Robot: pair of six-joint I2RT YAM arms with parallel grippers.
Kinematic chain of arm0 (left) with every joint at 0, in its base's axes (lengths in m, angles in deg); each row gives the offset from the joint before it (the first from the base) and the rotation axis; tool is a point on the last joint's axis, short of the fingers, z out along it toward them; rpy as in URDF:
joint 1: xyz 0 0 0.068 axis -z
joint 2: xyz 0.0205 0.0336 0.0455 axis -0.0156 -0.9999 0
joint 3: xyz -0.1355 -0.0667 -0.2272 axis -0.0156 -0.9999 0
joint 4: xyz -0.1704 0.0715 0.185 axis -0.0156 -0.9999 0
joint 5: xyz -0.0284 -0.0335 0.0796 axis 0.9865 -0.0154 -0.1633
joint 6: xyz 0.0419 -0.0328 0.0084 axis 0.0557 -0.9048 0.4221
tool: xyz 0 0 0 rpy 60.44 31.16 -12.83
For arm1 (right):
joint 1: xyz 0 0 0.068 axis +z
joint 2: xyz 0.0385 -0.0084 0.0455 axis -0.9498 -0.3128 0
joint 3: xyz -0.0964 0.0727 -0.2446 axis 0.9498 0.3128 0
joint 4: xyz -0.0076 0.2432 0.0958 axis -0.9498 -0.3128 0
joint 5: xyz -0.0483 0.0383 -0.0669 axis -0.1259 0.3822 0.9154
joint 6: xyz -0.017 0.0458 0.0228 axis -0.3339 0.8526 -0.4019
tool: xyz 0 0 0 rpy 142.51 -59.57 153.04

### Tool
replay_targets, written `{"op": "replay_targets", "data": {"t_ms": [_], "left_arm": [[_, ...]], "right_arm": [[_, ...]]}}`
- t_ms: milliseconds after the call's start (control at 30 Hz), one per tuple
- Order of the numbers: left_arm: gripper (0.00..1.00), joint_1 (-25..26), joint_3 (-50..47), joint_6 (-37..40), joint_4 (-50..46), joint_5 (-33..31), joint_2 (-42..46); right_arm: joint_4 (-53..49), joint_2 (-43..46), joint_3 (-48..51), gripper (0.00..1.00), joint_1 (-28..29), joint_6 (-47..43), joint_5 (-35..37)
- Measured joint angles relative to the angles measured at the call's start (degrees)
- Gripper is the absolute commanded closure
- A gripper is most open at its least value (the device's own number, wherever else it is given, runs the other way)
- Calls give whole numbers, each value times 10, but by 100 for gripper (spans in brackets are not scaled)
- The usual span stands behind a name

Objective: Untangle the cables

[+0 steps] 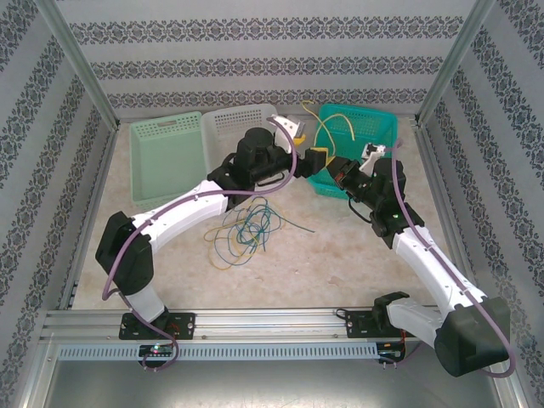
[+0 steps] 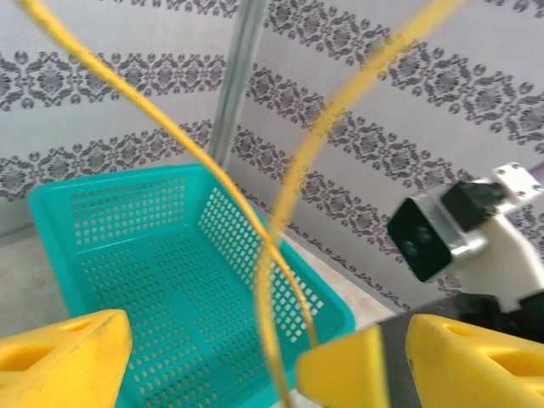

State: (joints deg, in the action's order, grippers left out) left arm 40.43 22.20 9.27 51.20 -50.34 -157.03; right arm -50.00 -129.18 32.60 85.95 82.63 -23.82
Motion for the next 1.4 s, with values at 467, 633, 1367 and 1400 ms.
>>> {"op": "replay_targets", "data": {"t_ms": [467, 633, 1367, 1400], "left_arm": [[100, -9, 48, -24, -1, 62, -59], [100, -7, -27, -30, 57, 63, -19], [78, 45, -214, -50, 305, -136, 125], [77, 45, -212, -49, 312, -137, 125]], "right_arm": [[-1, -15, -17, 100, 13, -1, -21], [73, -17, 21, 100, -10, 71, -35], [372, -92, 122, 100, -11, 323, 72], [372, -92, 123, 100, -7, 326, 78]]}}
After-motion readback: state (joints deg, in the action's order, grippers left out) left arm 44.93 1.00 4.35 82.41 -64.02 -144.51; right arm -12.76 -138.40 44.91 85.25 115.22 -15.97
